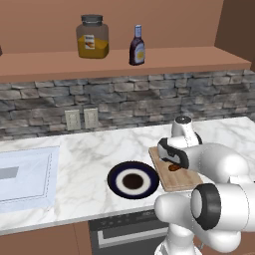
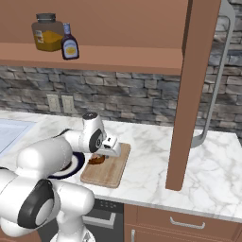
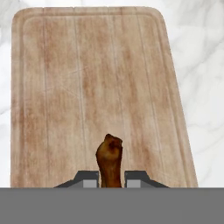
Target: Pick the chicken drumstick from the plate and place it on the cutting board. Then pick the condiment bottle from the cabinet and place it next to the cutting board.
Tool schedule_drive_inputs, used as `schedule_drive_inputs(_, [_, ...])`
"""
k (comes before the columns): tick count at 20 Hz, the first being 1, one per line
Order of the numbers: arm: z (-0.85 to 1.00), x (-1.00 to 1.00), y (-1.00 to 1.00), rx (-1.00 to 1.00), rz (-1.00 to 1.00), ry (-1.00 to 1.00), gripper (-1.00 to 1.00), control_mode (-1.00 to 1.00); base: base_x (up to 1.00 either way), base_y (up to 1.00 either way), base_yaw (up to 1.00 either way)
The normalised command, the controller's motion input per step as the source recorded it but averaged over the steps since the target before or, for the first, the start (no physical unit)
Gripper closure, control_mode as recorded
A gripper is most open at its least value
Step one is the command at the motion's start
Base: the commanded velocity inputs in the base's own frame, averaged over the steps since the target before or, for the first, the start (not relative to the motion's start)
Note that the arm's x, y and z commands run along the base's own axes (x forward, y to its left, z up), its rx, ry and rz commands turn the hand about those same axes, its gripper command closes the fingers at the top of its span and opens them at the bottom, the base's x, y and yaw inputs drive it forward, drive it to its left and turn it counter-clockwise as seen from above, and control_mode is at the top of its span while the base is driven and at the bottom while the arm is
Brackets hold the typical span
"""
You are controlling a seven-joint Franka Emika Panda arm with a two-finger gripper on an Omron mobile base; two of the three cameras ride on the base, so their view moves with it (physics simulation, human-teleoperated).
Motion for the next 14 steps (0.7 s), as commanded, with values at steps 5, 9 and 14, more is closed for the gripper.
schedule_drive_inputs(5, [-0.13, 0.02, -0.03, 0.0, 0.0, 0.0, 1.0, -1.0, 0.0, 0.0, 0.0])
schedule_drive_inputs(9, [-0.1, 0.09, -0.09, 0.0, 0.0, 0.0, 1.0, -1.0, 0.0, 0.0, 0.0])
schedule_drive_inputs(14, [-0.09, 0.1, -0.09, 0.0, 0.0, 0.0, 1.0, -1.0, 0.0, 0.0, 0.0])
